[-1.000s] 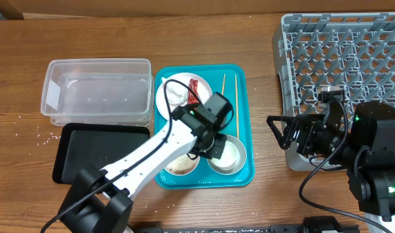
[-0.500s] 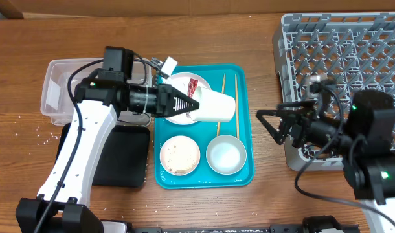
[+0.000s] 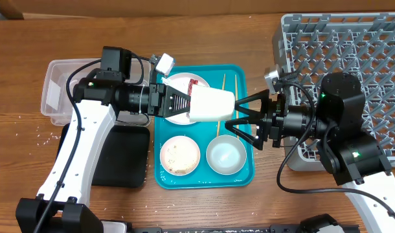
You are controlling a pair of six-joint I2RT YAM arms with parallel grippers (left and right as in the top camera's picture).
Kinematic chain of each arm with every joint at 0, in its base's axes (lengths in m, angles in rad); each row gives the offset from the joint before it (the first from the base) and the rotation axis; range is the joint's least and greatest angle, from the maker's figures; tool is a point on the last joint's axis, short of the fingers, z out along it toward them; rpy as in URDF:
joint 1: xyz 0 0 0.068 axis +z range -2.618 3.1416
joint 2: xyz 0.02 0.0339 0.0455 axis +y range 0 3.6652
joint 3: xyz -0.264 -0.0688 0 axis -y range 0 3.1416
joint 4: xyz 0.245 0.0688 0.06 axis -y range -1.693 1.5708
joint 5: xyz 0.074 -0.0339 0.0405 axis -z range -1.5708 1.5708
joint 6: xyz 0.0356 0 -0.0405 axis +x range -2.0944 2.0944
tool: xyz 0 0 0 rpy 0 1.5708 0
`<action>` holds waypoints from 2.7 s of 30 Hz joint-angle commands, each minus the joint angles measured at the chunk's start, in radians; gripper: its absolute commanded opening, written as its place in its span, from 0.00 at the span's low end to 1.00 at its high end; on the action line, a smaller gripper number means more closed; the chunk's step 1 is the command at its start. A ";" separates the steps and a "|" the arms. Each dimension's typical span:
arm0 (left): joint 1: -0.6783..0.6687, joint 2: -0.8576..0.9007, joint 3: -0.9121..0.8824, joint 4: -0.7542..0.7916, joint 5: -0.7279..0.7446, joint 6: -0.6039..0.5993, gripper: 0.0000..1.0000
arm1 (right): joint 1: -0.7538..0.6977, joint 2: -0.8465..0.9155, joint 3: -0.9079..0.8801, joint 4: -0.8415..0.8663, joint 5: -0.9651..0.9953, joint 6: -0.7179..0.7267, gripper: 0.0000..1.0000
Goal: Sort waste into correct bins and load items into the dishwasher
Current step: 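Hand the paper cup from the left gripper to the right gripper, then carry the cup with the right gripper and place it in the dish rack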
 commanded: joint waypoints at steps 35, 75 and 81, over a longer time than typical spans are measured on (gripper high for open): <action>-0.055 -0.014 0.016 -0.014 -0.022 0.030 0.04 | 0.060 0.098 0.026 0.114 -0.048 0.016 0.89; -0.011 -0.014 0.016 -0.108 -0.389 0.014 1.00 | -0.448 0.002 0.137 -0.731 1.079 0.173 0.55; -0.011 -0.014 0.016 -0.130 -0.396 0.015 1.00 | -0.448 0.149 0.137 -0.843 1.080 0.168 0.55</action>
